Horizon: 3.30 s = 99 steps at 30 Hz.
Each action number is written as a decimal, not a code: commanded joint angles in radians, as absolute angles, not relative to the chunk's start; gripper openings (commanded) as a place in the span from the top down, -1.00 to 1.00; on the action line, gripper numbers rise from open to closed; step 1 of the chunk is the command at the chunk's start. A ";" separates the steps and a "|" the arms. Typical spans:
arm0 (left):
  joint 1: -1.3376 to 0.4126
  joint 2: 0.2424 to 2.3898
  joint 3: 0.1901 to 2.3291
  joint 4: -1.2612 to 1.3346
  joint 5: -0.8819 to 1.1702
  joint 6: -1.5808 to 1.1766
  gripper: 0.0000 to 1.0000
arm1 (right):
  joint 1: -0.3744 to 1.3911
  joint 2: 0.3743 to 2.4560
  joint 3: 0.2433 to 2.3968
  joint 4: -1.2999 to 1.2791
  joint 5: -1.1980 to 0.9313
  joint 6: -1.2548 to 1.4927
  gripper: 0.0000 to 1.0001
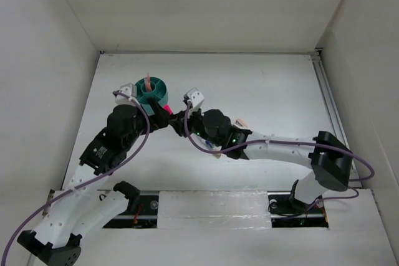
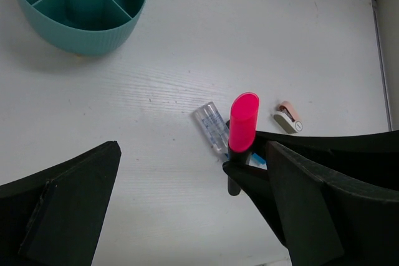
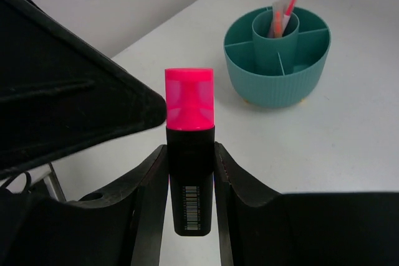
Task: Sort the stationery into containers
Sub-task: Place the stationery in the storage box.
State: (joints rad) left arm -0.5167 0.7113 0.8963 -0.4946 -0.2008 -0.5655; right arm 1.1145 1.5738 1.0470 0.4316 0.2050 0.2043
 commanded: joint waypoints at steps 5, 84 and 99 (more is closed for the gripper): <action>-0.514 0.698 0.911 -0.443 -0.130 -0.540 -0.91 | 1.131 1.583 1.094 0.578 0.052 0.176 1.00; -0.514 1.877 2.093 -0.598 -1.106 -0.692 1.00 | 1.094 1.094 0.687 0.483 0.230 0.356 -0.98; -0.396 2.040 2.137 -0.453 -1.181 -0.541 1.00 | 1.114 1.085 0.637 0.492 0.140 0.419 -0.98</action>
